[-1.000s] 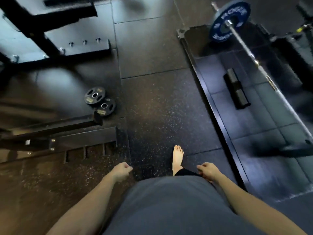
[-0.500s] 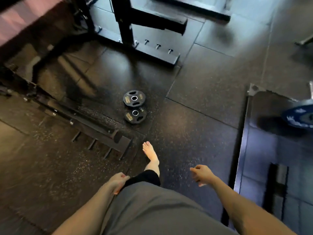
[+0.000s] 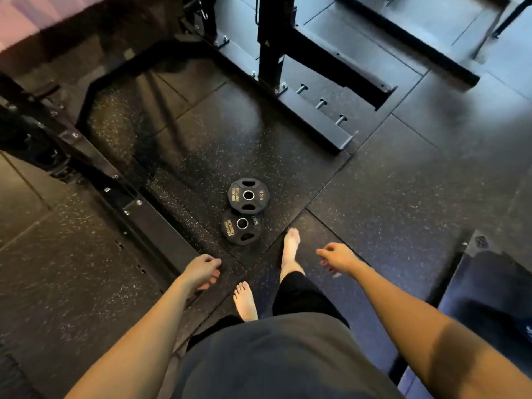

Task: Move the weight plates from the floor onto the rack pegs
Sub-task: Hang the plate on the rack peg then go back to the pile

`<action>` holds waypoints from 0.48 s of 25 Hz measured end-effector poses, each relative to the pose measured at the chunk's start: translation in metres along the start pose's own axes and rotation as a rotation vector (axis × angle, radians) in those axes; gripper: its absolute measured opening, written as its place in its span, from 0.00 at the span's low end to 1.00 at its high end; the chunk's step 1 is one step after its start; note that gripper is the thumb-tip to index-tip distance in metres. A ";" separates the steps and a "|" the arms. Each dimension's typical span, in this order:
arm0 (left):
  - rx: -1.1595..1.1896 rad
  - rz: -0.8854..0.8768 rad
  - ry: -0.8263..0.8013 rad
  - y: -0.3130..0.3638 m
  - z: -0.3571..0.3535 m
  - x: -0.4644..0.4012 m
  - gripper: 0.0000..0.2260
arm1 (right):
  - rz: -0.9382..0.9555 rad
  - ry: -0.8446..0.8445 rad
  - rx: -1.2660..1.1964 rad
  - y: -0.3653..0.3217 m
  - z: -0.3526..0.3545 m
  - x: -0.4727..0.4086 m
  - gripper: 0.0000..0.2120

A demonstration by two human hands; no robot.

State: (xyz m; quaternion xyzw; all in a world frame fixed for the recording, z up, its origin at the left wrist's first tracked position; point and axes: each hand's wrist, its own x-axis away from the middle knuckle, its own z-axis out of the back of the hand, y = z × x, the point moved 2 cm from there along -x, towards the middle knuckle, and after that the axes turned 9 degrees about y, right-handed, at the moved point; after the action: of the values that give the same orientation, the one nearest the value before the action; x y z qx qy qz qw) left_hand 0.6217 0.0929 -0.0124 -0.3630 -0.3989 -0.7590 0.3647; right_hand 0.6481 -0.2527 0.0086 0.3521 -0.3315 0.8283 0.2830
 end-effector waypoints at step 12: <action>0.440 0.529 0.140 0.087 -0.122 -0.233 0.06 | 0.091 -0.128 0.193 -0.179 -0.024 -0.407 0.12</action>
State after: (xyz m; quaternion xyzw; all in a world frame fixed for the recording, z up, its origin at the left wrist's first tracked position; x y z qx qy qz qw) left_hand 0.7726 0.0122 -0.2303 -0.3134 -0.4190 -0.5574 0.6446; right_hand 1.0059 -0.2196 -0.2553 0.4143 -0.2832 0.8442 0.1881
